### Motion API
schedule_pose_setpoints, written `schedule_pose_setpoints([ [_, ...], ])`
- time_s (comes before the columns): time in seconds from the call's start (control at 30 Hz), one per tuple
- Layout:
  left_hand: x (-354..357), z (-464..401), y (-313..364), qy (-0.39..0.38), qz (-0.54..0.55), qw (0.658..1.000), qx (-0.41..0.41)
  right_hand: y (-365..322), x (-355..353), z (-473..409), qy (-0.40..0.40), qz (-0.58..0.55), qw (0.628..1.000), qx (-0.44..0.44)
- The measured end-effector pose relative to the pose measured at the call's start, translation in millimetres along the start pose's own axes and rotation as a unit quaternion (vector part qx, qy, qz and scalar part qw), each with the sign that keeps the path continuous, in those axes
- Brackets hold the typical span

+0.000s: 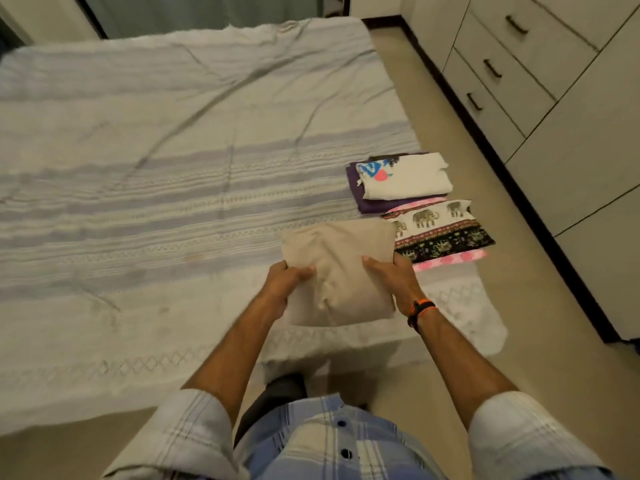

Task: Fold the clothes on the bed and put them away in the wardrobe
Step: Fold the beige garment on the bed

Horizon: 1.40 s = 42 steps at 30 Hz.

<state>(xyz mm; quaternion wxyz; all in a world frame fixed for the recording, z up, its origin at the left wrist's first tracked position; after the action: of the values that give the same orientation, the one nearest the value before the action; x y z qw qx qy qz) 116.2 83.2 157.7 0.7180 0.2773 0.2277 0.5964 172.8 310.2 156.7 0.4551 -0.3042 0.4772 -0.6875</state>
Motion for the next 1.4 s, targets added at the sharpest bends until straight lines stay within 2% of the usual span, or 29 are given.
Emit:
schedule_pose_setpoints([
  [0.3, 91, 6, 26, -0.006, 0.011, 1.0, 0.009, -32, -87, -15, 0.04, -0.015, 0.999, -0.019],
  [0.57, 166, -33, 62, -0.033, 0.013, 0.999, 0.011, -53, -150, -65, 0.062, -0.012, 0.998, -0.023],
  [0.93, 255, -82, 100, -0.013, -0.004, 1.0, -0.015, -78, -222, -131, 0.077, -0.003, 0.997, -0.023],
  [1.13, 304, -94, 106, 0.005, 0.001, 1.0, -0.011, -73, -266, -173, 0.042, -0.005, 0.999, 0.003],
  [1.4, 396, -83, 92, 0.077, 0.062, 0.995, 0.012, -76, -353, -226, -0.058, -0.009, 0.998, 0.013],
])
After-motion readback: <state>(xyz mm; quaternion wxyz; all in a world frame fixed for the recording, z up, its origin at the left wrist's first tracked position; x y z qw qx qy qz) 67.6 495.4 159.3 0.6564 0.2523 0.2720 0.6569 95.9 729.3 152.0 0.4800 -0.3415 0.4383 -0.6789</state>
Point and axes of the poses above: each hand's wrist, its own z-axis away from the middle knuckle, its own x-axis out of the palm, y = z × x, the point moved 7 cm from there along -z, towards the middle knuckle, and after that the axes turned 8 degrees about -x, right-handed, at the moved point
